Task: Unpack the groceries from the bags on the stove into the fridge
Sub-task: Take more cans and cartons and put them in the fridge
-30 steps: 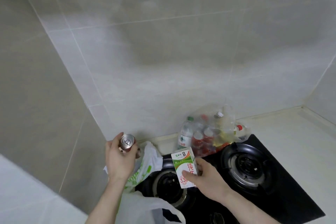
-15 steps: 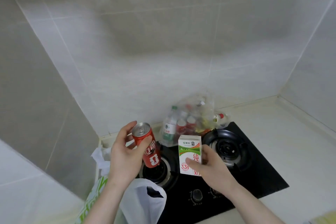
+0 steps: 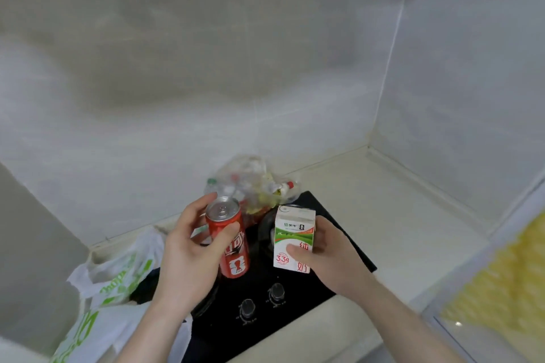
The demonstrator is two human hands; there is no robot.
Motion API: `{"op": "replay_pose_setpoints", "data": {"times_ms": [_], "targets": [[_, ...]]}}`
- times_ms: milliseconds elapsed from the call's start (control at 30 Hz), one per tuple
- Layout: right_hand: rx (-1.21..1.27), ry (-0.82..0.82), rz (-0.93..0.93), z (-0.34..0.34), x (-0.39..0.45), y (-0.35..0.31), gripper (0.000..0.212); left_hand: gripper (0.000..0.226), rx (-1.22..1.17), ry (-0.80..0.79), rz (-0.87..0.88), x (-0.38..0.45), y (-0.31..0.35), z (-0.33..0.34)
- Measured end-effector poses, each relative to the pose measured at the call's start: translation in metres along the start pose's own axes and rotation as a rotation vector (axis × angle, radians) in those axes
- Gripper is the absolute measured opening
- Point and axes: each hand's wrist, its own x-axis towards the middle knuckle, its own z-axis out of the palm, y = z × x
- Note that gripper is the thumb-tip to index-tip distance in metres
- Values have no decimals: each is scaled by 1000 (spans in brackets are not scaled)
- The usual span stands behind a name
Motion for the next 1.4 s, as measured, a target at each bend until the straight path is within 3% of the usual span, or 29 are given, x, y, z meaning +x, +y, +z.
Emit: {"op": "replay_pose_setpoints", "data": {"times_ms": [400,767,1033,1233,1400], "targets": [[-86,375,38,-223,-128,30,40,51,-49,-393,29,-56,53,226],[-30,985,139,-356,-269,70,45,57,-110,-949,108,-101,99,453],[2,1435,234,-411,-342,71,42,65,-253,-1360,125,-142,129,600],[-35,1741,264,-419,-386,57,44,60,-389,-1683,266,-182,167,676],[-48,1989,296,-406,-432,51,44,58,-496,-1904,265,-244,193,720]]}}
